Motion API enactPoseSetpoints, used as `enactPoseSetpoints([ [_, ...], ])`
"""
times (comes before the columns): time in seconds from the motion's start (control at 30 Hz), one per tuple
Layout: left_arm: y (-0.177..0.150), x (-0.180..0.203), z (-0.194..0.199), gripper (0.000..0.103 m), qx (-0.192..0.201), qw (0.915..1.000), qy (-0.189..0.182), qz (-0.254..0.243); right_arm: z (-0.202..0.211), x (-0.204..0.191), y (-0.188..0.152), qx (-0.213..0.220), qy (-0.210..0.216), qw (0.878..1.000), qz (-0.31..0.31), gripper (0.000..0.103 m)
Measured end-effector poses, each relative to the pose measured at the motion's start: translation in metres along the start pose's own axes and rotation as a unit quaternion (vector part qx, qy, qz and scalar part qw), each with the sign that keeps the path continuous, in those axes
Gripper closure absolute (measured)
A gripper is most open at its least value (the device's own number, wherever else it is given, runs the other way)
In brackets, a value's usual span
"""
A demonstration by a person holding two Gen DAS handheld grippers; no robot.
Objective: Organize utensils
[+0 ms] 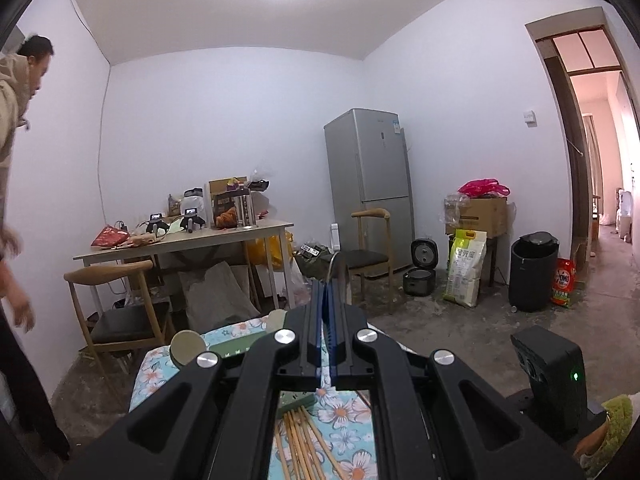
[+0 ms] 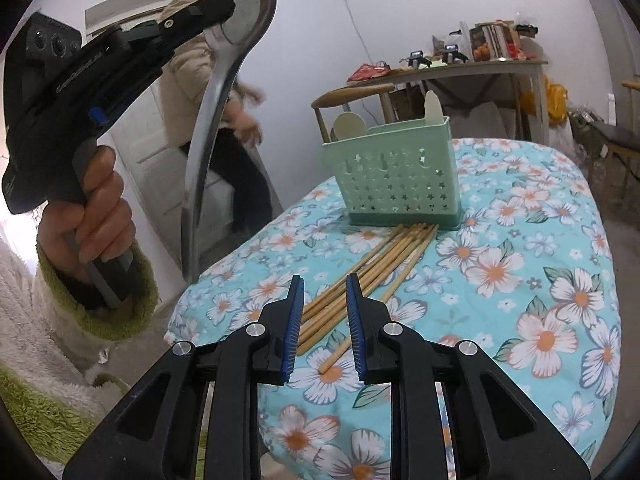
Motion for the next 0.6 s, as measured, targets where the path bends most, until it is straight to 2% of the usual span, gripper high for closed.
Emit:
enactPoseSetpoints([
  [0.27, -0.012, -0.009, 0.005, 0.101, -0.011, 0.9997, 0.007, 0.021, 0.002, -0.004, 0.002, 0.002, -0.008, 1.000, 0.004, 0.082],
  [0.6, -0.012, -0.019, -0.010, 0.101, -0.006, 0.9993, 0.004, 0.037, 0.001, 0.009, 0.004, 0.003, -0.016, 0.999, -0.031, 0.082],
])
Point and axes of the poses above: each gripper's, at about its wrist camera, not at the fingertips, and z roughly against the way its jaws point, x to its right, y to its top, the point moved 2 cm from there along -z, roughly the way its jaws point, and after that the axes turned 12 degrees about -x, right-handed, at the moved point
